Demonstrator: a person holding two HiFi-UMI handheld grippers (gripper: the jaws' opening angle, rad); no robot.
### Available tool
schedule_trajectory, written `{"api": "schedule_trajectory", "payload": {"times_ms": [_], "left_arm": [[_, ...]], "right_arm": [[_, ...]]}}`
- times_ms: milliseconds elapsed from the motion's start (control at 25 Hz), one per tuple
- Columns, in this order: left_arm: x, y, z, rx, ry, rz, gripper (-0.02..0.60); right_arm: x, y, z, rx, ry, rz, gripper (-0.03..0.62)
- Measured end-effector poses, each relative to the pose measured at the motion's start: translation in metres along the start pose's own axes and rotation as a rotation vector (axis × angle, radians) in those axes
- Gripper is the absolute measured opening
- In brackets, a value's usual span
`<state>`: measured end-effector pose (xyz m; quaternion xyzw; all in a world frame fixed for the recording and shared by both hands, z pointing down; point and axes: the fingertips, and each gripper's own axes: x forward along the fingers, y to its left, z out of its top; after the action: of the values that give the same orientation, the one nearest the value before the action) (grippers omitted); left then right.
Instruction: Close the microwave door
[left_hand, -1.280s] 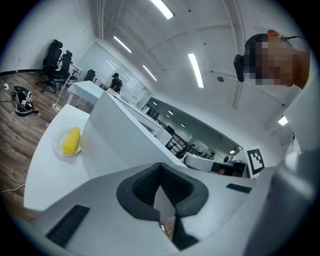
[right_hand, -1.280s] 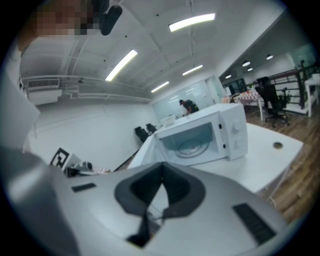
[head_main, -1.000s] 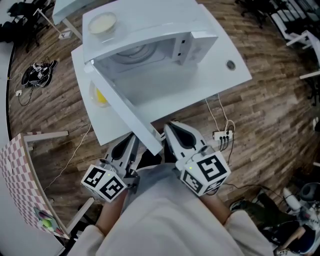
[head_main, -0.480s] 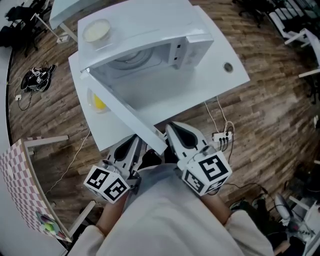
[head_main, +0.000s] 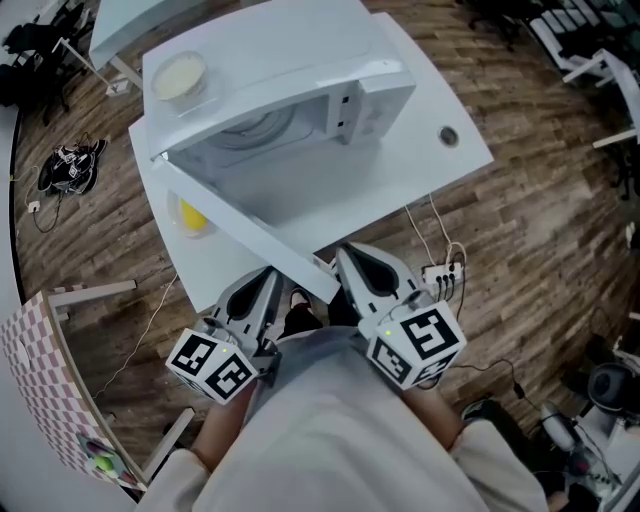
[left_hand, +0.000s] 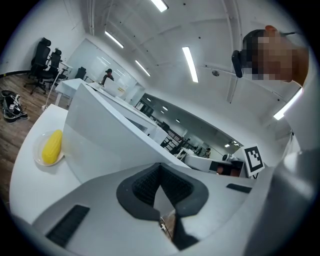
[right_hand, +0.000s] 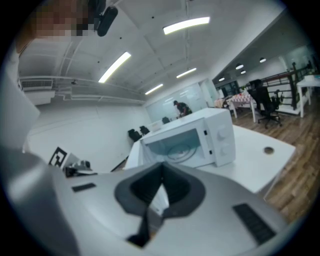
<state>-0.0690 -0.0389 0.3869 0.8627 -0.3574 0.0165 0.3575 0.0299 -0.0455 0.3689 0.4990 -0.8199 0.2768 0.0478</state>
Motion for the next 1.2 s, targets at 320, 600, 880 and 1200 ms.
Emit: {"api": "schedule_trajectory", "payload": {"times_ms": [320, 600, 880, 1200], "left_arm": [[0.011, -0.001, 0.004, -0.006, 0.01, -0.02, 0.018], [0.019, -0.002, 0.005, -0.008, 0.016, -0.032, 0.018], [0.026, -0.003, 0.008, -0.017, 0.02, -0.041, 0.018], [0.034, -0.003, 0.009, -0.022, 0.022, -0.049, 0.018]], "right_arm": [[0.001, -0.011, 0.007, 0.008, -0.013, -0.021, 0.021], [0.001, -0.018, 0.011, 0.012, -0.021, -0.033, 0.021], [0.003, -0.024, 0.014, 0.015, -0.022, -0.038, 0.021], [0.005, -0.033, 0.018, 0.02, -0.028, -0.046, 0.021]]}}
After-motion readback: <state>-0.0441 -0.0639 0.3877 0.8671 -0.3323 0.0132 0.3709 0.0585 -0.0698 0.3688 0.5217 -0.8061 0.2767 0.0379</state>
